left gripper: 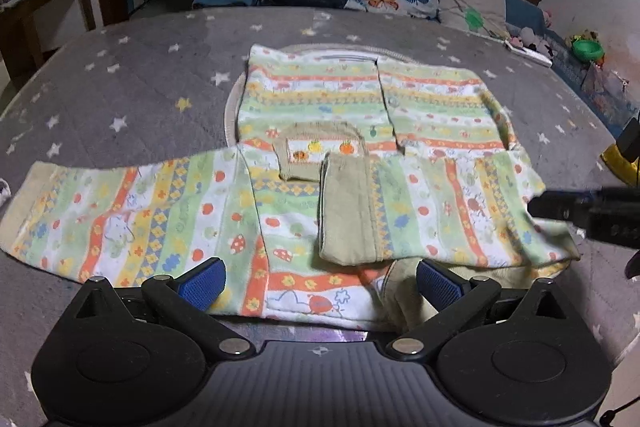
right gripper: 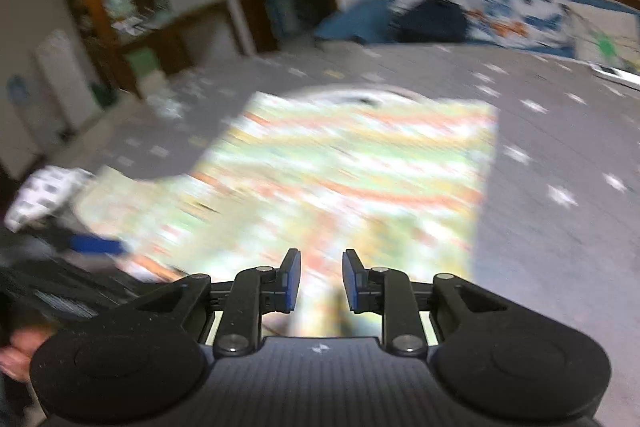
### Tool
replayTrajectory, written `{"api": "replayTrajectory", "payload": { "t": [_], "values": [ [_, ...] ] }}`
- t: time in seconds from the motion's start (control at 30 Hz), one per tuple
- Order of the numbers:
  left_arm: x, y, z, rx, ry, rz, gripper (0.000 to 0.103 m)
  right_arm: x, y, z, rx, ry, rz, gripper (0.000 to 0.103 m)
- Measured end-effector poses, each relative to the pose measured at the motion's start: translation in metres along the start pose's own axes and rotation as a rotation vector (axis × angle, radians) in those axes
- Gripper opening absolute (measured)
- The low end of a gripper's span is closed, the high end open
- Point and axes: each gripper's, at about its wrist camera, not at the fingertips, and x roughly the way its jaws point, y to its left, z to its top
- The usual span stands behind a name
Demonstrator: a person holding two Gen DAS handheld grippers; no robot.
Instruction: Fold clothes
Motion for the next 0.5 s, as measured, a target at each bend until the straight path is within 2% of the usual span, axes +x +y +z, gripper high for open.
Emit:
{"api": "replayTrajectory", "payload": {
  "t": [0.13,0.23,0.37,0.43,0.5],
  "values": [
    [-0.014,-0.001,0.003,0.009,-0.033,0.008,0.103,0.004,-0.031,-0.012,0.016,0.035,-0.038,0.022],
    [-0.022,-0.001,0.008,-0.003,-0.058,-0.004,0.103,0.010,-0.039,-0.015,0.003,0.057,-0.043,0.019],
    [-0.017,-0.012,0.019,-0.011,-0.079,-0.076,0.102,0.009,-0.037,0.001,-0.022,-0.001,-0.041,0.020],
    [-0.006,-0.021,0.024,-0.001,-0.085,-0.099,0.099,0.018,-0.039,0.012,-0.013,-0.022,-0.026,0.020],
    [0.007,-0.027,0.029,0.003,-0.078,-0.126,0.091,0.030,-0.043,0.018,-0.013,-0.021,-0.037,0.020]
  ]
}}
